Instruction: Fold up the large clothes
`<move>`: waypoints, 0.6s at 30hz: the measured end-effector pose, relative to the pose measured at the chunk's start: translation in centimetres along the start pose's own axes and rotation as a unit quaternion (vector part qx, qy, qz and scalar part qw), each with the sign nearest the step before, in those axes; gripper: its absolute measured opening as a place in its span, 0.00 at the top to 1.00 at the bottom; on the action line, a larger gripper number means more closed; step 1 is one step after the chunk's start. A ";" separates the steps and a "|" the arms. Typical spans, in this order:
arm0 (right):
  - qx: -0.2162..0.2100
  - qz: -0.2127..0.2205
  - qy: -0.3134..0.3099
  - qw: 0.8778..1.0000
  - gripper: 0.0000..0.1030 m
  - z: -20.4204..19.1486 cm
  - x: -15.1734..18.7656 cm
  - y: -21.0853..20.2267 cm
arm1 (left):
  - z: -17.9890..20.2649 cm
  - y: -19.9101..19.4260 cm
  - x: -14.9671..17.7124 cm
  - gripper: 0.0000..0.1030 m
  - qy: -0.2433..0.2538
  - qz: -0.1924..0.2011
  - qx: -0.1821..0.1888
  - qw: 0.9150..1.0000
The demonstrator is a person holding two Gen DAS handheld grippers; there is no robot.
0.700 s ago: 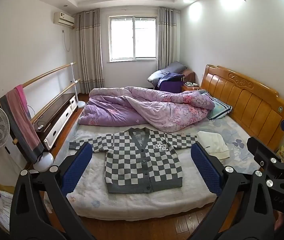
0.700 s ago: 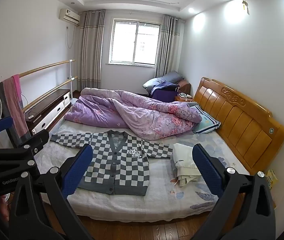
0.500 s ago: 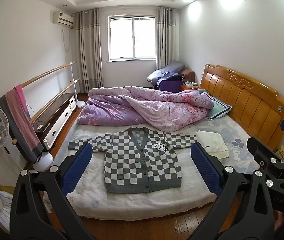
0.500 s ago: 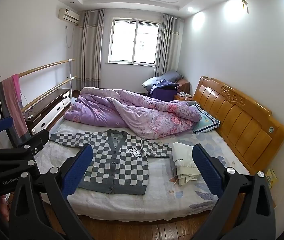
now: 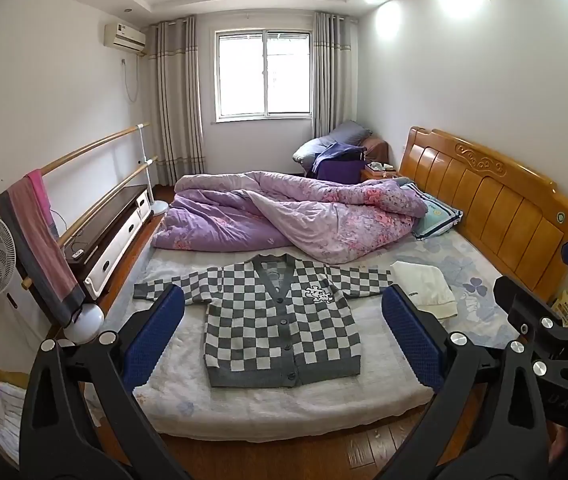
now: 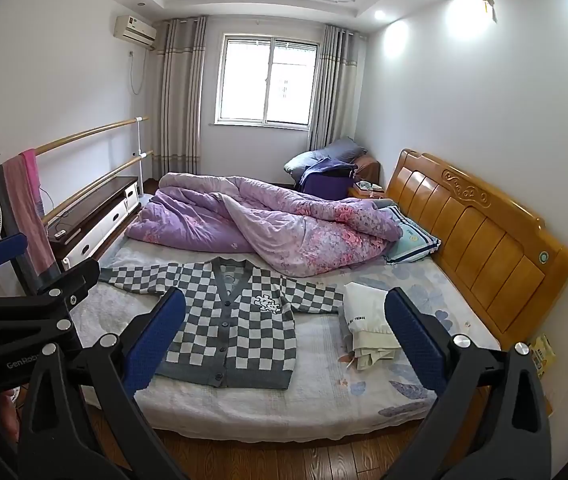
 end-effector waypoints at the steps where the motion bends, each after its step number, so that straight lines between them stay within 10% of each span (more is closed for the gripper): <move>1: -0.001 0.000 0.000 1.000 0.07 0.0 0.0 0.0 | 0.0 0.0 0.0 0.04 0.001 0.000 -0.001 1.000; 18: -0.001 -0.005 0.001 1.000 0.07 0.6 0.5 0.9 | 0.0 0.4 0.1 0.04 0.000 -0.003 0.001 1.000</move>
Point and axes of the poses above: each gripper's, at about its wrist camera, not at the fingertips, and y roughly the way its jaws point, z to its right, x to its underside, the point moved 6 cm from there along y, roughly the way its jaws point, and after that the axes turned 1 degree about y, right-handed, at the moved point
